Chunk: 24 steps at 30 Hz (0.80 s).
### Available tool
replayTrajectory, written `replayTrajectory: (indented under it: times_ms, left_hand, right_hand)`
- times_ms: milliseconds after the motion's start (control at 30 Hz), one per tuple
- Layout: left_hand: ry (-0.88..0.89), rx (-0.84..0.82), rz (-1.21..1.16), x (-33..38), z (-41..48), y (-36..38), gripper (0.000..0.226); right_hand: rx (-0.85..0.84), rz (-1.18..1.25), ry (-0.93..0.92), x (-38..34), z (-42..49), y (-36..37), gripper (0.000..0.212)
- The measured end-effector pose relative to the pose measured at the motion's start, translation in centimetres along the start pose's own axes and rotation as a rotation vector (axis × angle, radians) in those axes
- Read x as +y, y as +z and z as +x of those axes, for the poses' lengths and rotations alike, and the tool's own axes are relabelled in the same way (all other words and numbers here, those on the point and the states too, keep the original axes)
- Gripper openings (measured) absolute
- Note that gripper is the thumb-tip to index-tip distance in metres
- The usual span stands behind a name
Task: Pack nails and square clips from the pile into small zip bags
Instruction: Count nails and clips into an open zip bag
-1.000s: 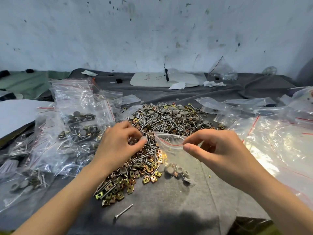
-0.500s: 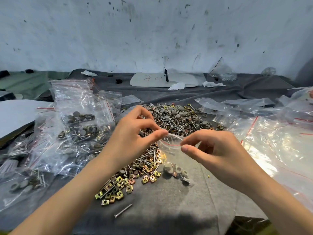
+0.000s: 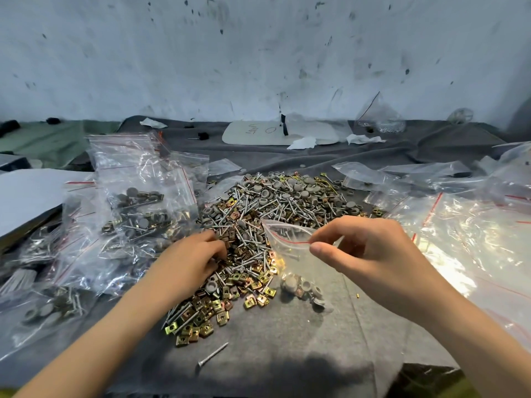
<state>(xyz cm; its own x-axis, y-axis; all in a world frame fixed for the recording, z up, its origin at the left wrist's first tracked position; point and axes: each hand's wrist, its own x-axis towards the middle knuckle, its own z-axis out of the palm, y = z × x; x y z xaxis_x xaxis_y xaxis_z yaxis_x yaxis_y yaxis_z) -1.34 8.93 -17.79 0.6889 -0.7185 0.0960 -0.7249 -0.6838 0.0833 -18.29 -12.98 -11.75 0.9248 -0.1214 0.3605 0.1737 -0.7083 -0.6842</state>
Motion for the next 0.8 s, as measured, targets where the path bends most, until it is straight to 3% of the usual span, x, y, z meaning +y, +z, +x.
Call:
replayTrajectory:
  times_ms: [167, 533, 700, 800]
  left_hand:
    - [-0.037, 0.048, -0.129, 0.1, 0.2, -0.5, 0.015]
    - [0.035, -0.044, -0.029, 0.1, 0.2, -0.5, 0.023]
    - [-0.003, 0.081, -0.155, 0.2, 0.5, -0.4, 0.027]
    - [0.077, 0.363, -0.478, 2.2, 0.5, -2.0, 0.027]
  right_hand:
    - [0.007, 0.002, -0.004, -0.1, 0.0, 0.1, 0.009]
    - [0.013, -0.012, -0.007, -0.2, -0.1, 0.1, 0.008]
    - [0.017, 0.007, -0.004, -0.1, -0.2, 0.1, 0.008]
    - [0.016, -0.001, -0.009, -0.1, -0.2, 0.1, 0.010]
